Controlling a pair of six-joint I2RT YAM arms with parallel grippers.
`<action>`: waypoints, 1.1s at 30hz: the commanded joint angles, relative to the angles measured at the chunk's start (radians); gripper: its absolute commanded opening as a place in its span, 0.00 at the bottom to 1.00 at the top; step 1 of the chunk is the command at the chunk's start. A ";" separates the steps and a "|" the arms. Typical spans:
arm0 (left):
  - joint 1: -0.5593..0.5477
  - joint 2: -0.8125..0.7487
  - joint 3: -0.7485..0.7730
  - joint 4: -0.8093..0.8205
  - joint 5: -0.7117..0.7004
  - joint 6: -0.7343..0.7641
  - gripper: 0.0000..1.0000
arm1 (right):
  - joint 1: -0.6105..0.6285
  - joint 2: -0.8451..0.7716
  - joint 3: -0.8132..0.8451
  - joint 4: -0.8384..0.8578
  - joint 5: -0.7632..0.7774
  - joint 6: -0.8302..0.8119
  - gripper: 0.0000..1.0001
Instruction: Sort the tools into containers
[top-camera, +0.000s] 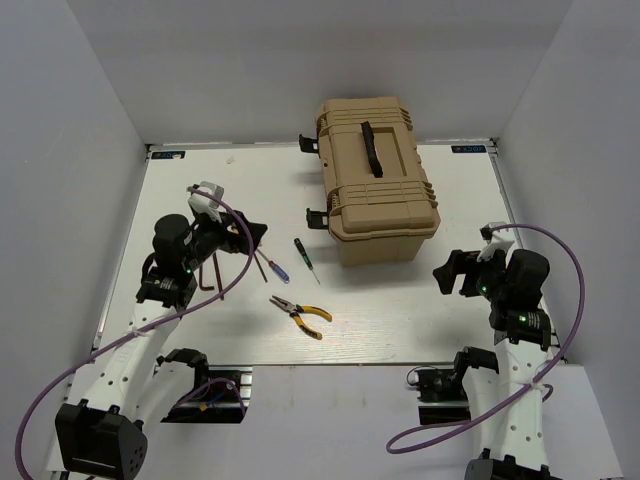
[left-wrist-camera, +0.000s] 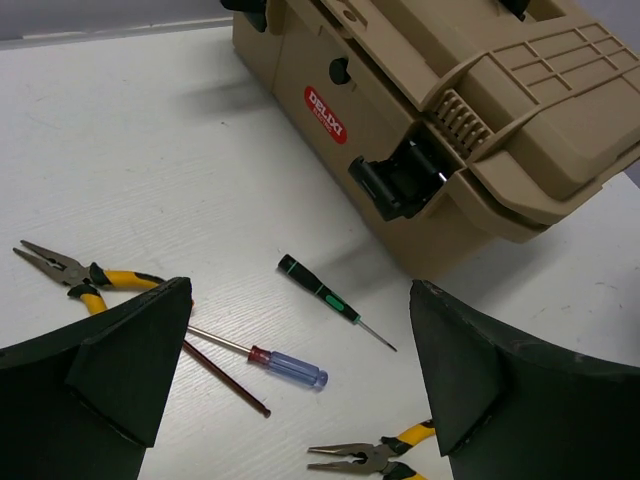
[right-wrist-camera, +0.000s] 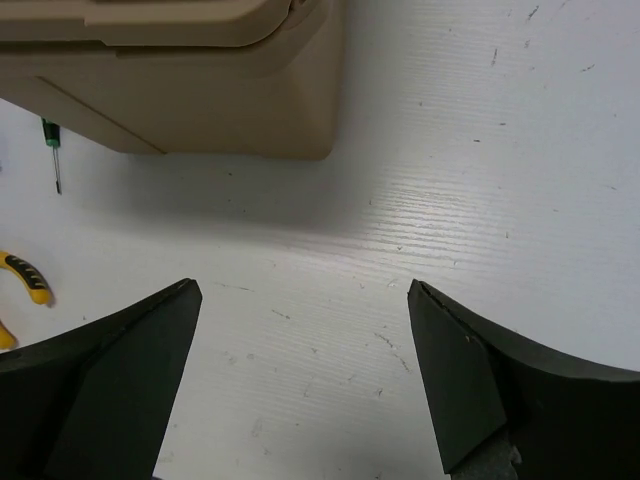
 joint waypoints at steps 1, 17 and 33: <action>0.005 -0.007 -0.009 0.026 0.039 0.009 1.00 | -0.008 -0.005 0.012 0.012 -0.026 0.019 0.90; 0.005 0.025 -0.018 0.069 0.120 -0.031 0.31 | 0.006 0.255 0.432 -0.197 -0.308 -0.224 0.00; 0.014 0.240 0.034 0.117 0.218 -0.079 0.77 | 0.463 1.085 1.231 -0.079 0.017 0.092 0.82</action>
